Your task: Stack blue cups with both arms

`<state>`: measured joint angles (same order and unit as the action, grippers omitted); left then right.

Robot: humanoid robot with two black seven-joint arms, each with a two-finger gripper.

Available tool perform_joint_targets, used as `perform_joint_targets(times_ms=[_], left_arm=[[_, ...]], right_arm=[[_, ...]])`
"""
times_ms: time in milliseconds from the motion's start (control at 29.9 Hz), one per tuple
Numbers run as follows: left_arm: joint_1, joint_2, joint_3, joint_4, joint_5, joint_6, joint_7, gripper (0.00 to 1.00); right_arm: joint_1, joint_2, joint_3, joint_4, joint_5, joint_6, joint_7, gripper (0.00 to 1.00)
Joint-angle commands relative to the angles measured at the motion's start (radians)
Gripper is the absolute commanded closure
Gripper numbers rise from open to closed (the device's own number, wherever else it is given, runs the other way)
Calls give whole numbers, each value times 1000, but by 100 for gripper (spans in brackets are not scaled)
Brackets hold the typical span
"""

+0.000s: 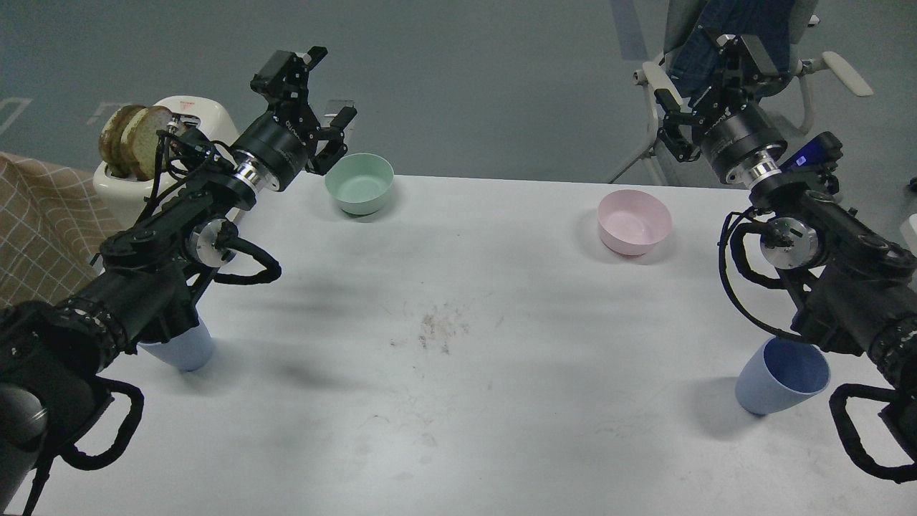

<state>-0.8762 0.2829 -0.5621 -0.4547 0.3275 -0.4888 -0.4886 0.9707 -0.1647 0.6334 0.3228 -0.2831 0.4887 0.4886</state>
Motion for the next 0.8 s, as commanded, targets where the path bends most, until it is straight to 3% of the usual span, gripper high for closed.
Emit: perform_joint_targets(times_ms=[0, 768], left_arm=[[9, 13, -2, -2, -1, 0, 0, 2], [5, 9, 4, 2, 5, 0, 0, 2]], right_arm=[[-12, 7, 0, -1, -1, 0, 0, 0], [-26, 7, -8, 5, -2, 0, 0, 0]])
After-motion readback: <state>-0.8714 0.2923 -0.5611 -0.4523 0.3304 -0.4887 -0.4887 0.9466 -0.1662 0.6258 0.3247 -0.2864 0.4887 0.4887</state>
